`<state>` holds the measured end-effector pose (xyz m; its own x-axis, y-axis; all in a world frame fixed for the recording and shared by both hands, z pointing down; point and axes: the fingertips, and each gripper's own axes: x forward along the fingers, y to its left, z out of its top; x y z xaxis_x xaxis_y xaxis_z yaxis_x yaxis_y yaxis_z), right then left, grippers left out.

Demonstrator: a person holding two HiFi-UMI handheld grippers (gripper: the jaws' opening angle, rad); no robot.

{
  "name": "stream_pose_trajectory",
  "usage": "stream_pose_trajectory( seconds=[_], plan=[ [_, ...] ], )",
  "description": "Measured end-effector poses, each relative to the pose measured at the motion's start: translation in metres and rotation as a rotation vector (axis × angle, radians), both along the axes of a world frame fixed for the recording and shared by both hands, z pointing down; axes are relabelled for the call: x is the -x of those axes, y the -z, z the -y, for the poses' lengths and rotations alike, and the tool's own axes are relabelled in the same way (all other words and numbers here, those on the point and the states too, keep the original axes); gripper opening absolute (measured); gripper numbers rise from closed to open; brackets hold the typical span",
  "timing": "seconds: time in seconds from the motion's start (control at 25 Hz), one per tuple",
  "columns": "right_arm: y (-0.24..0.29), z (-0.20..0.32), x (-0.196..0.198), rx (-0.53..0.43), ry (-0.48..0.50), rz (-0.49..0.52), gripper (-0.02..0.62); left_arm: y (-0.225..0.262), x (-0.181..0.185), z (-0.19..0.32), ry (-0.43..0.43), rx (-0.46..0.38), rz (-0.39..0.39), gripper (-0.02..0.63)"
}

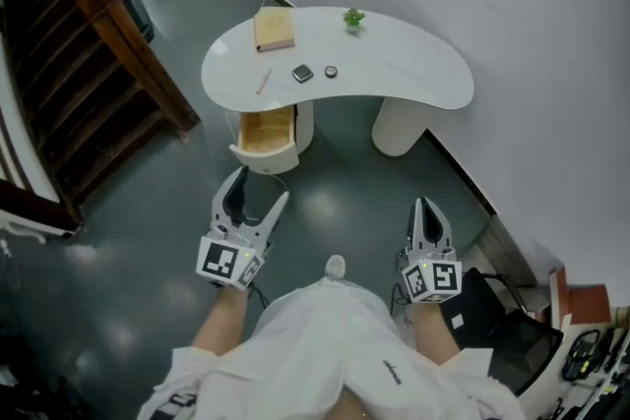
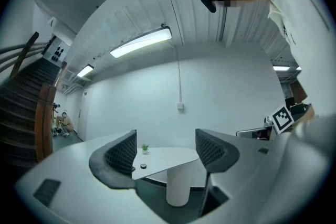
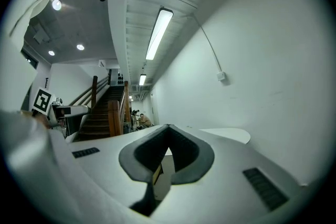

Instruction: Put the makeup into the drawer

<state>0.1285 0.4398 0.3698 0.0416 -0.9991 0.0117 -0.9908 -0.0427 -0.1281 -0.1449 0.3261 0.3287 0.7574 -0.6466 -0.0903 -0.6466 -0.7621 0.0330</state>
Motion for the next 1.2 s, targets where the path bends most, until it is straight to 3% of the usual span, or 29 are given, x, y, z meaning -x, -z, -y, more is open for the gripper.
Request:
stream_pose_trajectory(
  seconds=[0.32, 0.72, 1.2],
  plan=[
    [0.005, 0.045, -0.038, -0.014, 0.048, -0.017, 0.017, 0.006, -0.033, 0.035, 0.041, -0.006, -0.009, 0.339],
    [-0.005, 0.088, -0.059, 0.013, 0.051, -0.01, 0.017, -0.005, -0.065, 0.079, 0.013, 0.028, -0.014, 0.339],
    [-0.011, 0.213, -0.091, 0.022, -0.003, -0.027, 0.017, -0.023, -0.121, 0.222, -0.076, 0.049, -0.014, 0.339]
  ],
)
